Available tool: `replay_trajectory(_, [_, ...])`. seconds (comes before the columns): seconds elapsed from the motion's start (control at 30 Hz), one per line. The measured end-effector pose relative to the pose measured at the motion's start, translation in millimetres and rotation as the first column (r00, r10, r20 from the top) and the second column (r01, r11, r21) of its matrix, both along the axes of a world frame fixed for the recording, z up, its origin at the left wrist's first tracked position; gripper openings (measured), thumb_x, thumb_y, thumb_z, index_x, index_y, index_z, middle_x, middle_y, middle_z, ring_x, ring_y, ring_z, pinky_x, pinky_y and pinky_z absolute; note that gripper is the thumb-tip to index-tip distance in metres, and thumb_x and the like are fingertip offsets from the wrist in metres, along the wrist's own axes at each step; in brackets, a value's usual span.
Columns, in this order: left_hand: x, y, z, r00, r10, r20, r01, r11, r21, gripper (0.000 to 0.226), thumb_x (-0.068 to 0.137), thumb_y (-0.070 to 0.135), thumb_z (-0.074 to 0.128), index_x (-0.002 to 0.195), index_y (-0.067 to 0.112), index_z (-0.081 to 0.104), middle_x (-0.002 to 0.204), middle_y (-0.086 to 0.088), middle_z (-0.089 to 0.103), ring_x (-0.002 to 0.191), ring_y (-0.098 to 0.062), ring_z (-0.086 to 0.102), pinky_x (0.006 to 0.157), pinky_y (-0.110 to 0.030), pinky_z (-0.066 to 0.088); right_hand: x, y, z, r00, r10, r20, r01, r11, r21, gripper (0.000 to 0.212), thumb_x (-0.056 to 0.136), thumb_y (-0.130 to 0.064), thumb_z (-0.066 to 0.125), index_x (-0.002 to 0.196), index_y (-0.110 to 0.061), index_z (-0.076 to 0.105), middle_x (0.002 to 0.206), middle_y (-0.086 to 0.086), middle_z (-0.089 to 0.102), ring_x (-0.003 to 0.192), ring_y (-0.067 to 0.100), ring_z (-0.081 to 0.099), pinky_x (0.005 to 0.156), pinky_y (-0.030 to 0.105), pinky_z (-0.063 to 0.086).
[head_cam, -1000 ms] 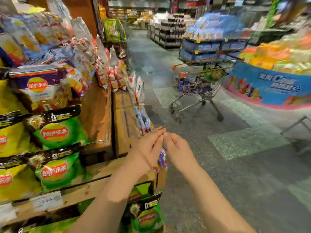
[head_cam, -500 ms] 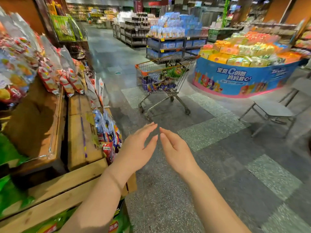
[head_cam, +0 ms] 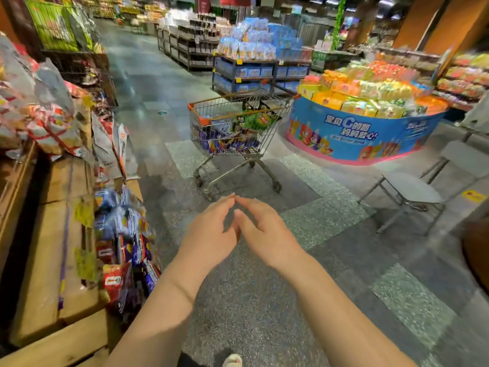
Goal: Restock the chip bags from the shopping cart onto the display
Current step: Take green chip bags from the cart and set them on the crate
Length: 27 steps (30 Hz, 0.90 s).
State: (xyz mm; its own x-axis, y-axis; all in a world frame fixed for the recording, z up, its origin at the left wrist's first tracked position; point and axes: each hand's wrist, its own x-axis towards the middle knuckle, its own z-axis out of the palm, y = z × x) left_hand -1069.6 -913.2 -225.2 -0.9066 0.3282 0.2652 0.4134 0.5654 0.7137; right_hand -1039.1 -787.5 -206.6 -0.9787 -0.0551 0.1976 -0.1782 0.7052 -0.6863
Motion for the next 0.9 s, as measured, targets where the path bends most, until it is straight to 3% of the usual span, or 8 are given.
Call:
replay_trajectory(0.13, [-76,21,11,0.998,0.045,-0.034,-0.044,0.999,0.009,0.048,0.095,0.019,0.051,0.142,0.021,0.042,0.147,0.007,0.040,0.134,-0.007,0.036,0.098,-0.008,0.019,-76,26,11,0.999,0.028,-0.025,-0.026,0.998,0.057,0.043,0.101,-0.024,0.041,0.143,-0.014,0.042,0.145,0.002,0.045,0.137,0.013,0.030,0.112,0.016,0.011])
replay_trajectory(0.23, [-128,33,17,0.999,0.047,-0.027,-0.046,0.998,0.049,0.046,0.095,0.022,0.051,0.141,0.024,0.042,0.146,0.007,0.041,0.135,-0.006,0.036,0.102,-0.011,0.021,-125,44,14,1.000,0.019,-0.003,-0.019,1.000,0.024,0.044,0.101,-0.030,0.041,0.144,-0.018,0.040,0.148,-0.001,0.041,0.142,0.014,0.024,0.116,0.025,0.015])
replay_trajectory(0.33, [-173,55,11,0.998,0.043,-0.042,-0.042,0.999,0.026,0.045,0.095,0.019,0.051,0.140,0.023,0.044,0.143,0.007,0.043,0.135,-0.008,0.036,0.104,-0.011,0.019,-170,61,5,1.000,0.000,-0.014,0.000,1.000,-0.016,0.043,0.101,-0.027,0.042,0.143,-0.016,0.041,0.145,-0.001,0.043,0.139,0.013,0.028,0.114,0.019,0.014])
replay_trajectory(0.43, [-207,83,-1,0.999,0.031,0.008,-0.031,0.999,0.033,0.044,0.095,0.011,0.049,0.137,0.025,0.043,0.138,0.004,0.047,0.133,-0.011,0.040,0.109,-0.017,0.022,-205,78,-8,1.000,-0.021,0.013,0.022,0.999,-0.042,0.046,0.100,-0.032,0.037,0.141,-0.012,0.044,0.142,0.005,0.048,0.135,0.018,0.037,0.116,0.034,0.023])
replay_trajectory(0.5, [-231,101,-6,0.999,0.034,0.033,-0.035,0.999,0.026,0.042,0.097,0.013,0.047,0.138,0.022,0.044,0.134,0.009,0.046,0.128,-0.004,0.039,0.107,-0.014,0.022,-229,92,-13,0.999,-0.028,0.030,0.029,0.999,-0.035,0.047,0.099,-0.032,0.036,0.140,-0.011,0.045,0.140,0.006,0.050,0.132,0.020,0.040,0.114,0.038,0.026])
replay_trajectory(0.63, [-286,138,-8,0.999,0.033,0.028,-0.033,0.999,0.015,0.043,0.095,0.024,0.045,0.138,0.019,0.046,0.134,0.008,0.044,0.127,-0.006,0.042,0.106,-0.014,0.022,-289,130,-18,0.999,-0.037,-0.021,0.037,0.999,0.003,0.065,0.092,-0.048,0.021,0.138,-0.011,0.049,0.136,0.007,0.055,0.128,0.020,0.045,0.113,0.041,0.027])
replay_trajectory(0.83, [-373,194,-3,0.998,0.046,0.049,-0.045,0.998,-0.031,0.044,0.099,0.016,0.042,0.143,0.021,0.040,0.146,0.007,0.040,0.135,-0.007,0.036,0.106,-0.013,0.021,-388,188,-25,0.999,0.032,0.005,-0.032,0.998,0.052,0.070,0.090,-0.050,0.016,0.132,-0.007,0.052,0.129,0.011,0.058,0.122,0.020,0.047,0.110,0.041,0.028])
replay_trajectory(0.9, [-416,221,6,0.998,0.059,0.009,-0.058,0.998,-0.033,0.044,0.100,0.017,0.041,0.144,0.020,0.039,0.148,0.006,0.039,0.136,-0.009,0.035,0.106,-0.014,0.021,-433,216,-16,0.999,0.052,0.006,-0.053,0.997,0.054,0.061,0.095,-0.045,0.022,0.132,-0.007,0.052,0.130,0.012,0.057,0.122,0.019,0.047,0.111,0.039,0.027])
